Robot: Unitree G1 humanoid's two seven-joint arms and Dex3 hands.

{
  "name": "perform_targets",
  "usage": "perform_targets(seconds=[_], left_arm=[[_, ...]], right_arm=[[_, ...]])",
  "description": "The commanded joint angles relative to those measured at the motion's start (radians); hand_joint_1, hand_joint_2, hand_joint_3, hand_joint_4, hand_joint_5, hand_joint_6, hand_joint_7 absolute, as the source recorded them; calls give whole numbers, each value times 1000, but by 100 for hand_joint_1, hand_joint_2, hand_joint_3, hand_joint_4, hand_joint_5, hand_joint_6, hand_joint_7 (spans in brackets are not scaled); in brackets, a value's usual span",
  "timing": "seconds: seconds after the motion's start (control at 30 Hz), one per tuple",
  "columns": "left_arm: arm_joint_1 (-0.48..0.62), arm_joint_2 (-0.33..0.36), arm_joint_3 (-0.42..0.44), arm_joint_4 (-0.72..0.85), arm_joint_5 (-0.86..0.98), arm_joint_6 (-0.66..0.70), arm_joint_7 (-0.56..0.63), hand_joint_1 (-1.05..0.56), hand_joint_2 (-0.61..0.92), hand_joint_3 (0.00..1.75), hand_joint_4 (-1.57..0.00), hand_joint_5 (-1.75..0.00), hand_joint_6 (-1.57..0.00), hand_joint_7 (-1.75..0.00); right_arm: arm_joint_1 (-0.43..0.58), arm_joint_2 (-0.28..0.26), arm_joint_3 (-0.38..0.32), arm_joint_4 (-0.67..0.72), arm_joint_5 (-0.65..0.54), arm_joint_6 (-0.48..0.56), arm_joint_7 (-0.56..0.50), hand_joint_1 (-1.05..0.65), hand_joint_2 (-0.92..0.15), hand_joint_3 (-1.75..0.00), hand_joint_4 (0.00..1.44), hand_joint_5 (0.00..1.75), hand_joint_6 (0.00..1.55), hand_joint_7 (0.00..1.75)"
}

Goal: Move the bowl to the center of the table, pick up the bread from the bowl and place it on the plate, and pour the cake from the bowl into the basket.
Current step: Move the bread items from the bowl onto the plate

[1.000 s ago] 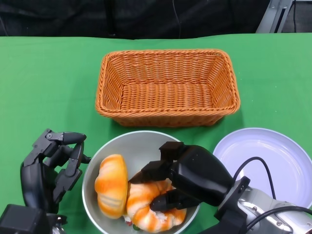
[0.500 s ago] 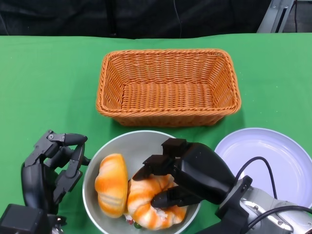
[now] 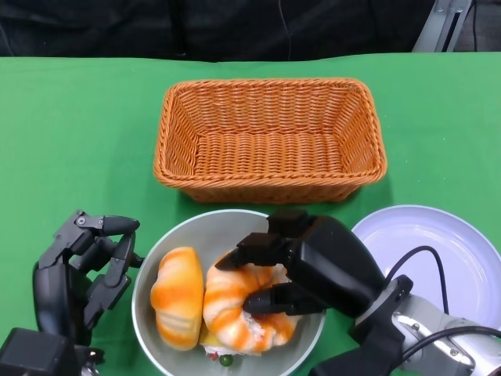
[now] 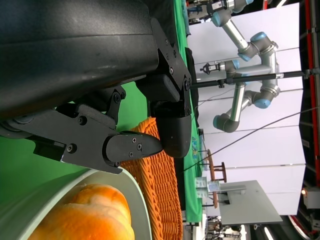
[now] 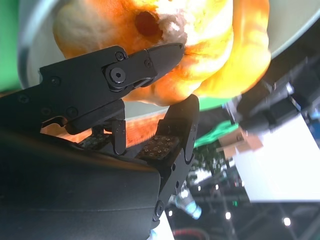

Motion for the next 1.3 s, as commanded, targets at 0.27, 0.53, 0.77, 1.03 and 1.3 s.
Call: perform_targets(seconds=[0.27, 0.53, 0.77, 1.03, 1.3], left_arm=[[3, 17, 2, 6, -11, -8, -2, -22, 92, 36, -80, -149, -84, -116], [-4, 22, 5, 22, -13, -16, -7, -23, 92, 38, -79, -149, -82, -117], [-7, 25, 8, 29, -13, -14, -8, -22, 92, 37, -79, -149, -82, -119], [-8, 25, 9, 33, -17, -8, -7, -22, 92, 38, -79, -151, -82, -121], [-8, 29, 8, 36, -37, 2, -26, -20, 92, 38, -78, -151, -82, -121]], right_arm=[[25, -15, -81, -113, 50, -20, 30, -22, -92, -17, 88, 129, 105, 50], [62, -24, -142, -210, 100, -42, 70, -19, -92, -14, 84, 146, 99, 73], [95, -29, -187, -307, 146, -23, 148, -17, -91, -11, 84, 145, 94, 80], [139, -24, -260, -444, 239, 29, 254, -16, -91, -17, 77, 157, 88, 93], [160, -20, -316, -493, 265, 42, 278, -19, -64, -73, 76, 164, 84, 106]])
